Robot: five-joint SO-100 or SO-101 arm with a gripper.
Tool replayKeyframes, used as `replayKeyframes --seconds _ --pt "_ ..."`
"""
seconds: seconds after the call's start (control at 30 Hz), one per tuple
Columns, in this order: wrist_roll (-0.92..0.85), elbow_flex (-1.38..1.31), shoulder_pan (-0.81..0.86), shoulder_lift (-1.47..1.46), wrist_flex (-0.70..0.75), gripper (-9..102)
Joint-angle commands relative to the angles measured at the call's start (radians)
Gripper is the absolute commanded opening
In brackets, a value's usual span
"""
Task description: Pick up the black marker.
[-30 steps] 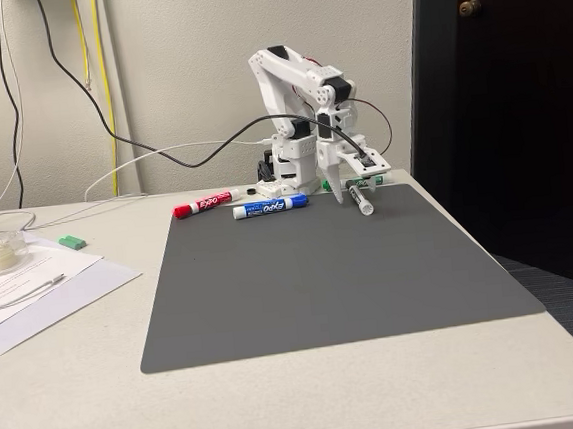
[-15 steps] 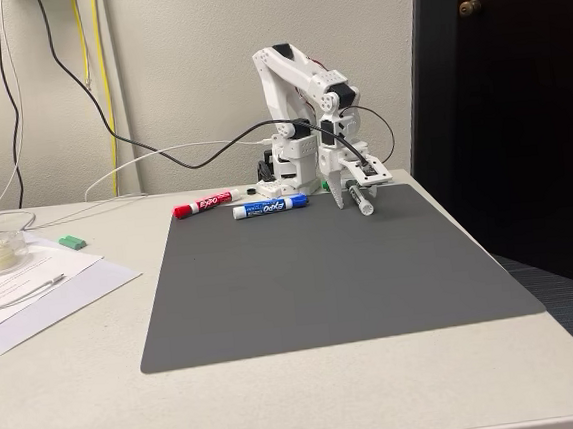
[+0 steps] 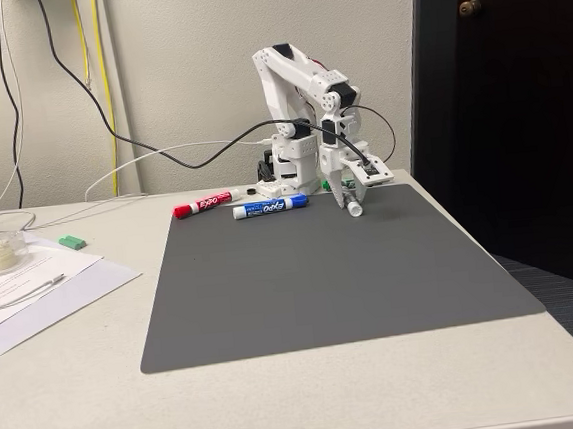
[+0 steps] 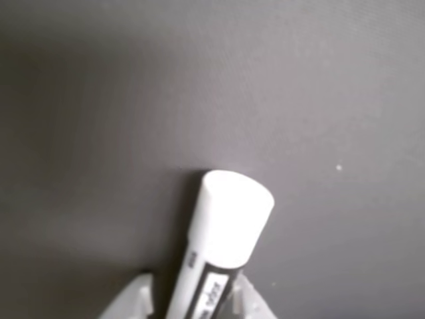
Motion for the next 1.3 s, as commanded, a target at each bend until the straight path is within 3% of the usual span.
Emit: replayKeyframes --seconds 0.0,0.53,0.97,1.27 --pt "-0.005 -0.005 -0.008 0.017 -0.006 15" --pt "-0.003 -0.005 -0.008 0.017 -0.014 0" --pt "0.000 -0.015 -0.002 0.031 0.000 0" --pt "-0.015 -0.166 0.035 0.077 0.178 0"
